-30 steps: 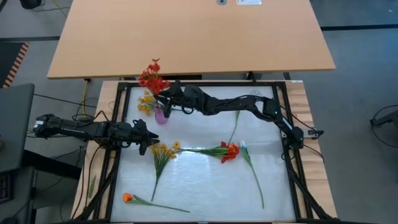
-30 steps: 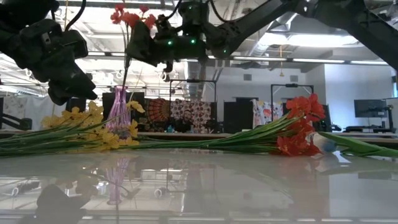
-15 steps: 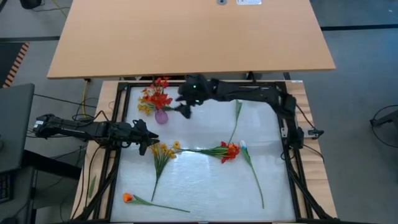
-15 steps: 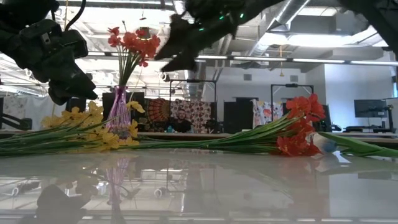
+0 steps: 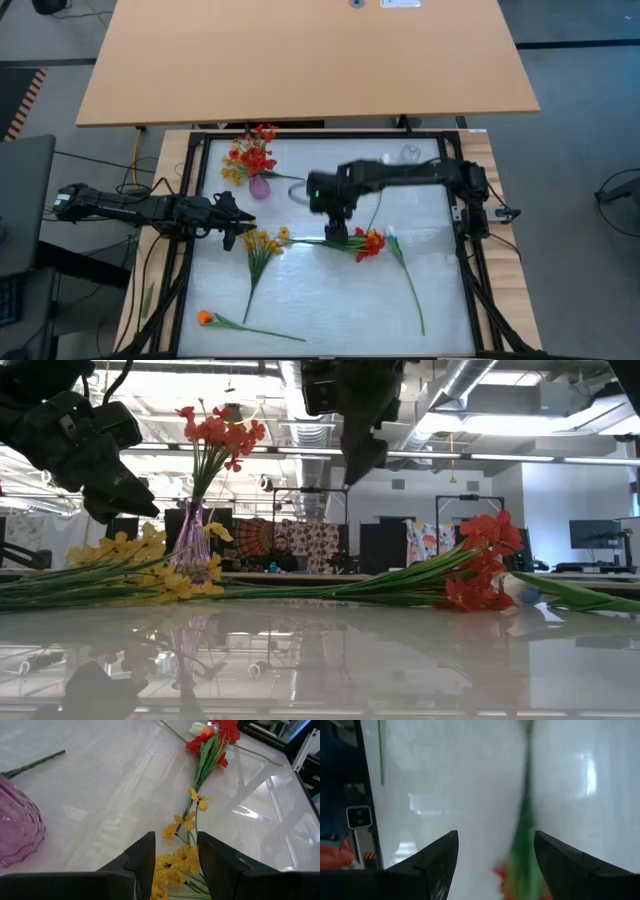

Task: Sort flowers into vase by color
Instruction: Put the red flowers into the purple vase

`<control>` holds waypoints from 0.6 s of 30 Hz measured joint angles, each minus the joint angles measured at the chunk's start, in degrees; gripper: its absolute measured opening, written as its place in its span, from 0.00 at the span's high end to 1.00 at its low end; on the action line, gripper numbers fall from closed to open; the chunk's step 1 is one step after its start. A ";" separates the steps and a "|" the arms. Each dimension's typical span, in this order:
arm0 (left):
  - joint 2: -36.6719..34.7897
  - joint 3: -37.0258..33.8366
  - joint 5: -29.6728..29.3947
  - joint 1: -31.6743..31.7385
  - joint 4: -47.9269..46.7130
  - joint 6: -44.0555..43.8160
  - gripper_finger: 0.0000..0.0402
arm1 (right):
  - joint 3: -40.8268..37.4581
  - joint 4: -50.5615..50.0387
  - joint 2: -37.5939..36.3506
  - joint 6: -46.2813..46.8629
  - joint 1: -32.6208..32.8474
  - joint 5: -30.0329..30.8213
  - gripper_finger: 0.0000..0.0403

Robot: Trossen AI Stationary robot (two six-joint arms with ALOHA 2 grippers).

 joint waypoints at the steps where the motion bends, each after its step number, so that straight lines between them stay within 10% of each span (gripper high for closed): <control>1: 0.00 0.00 0.01 0.00 -0.01 0.51 0.67 | -0.23 -0.09 0.06 1.40 1.51 0.61 0.29; 18: 0.01 0.00 0.58 0.00 0.03 8.25 0.67 | -14.38 11.23 -0.09 24.13 12.80 21.96 0.29</control>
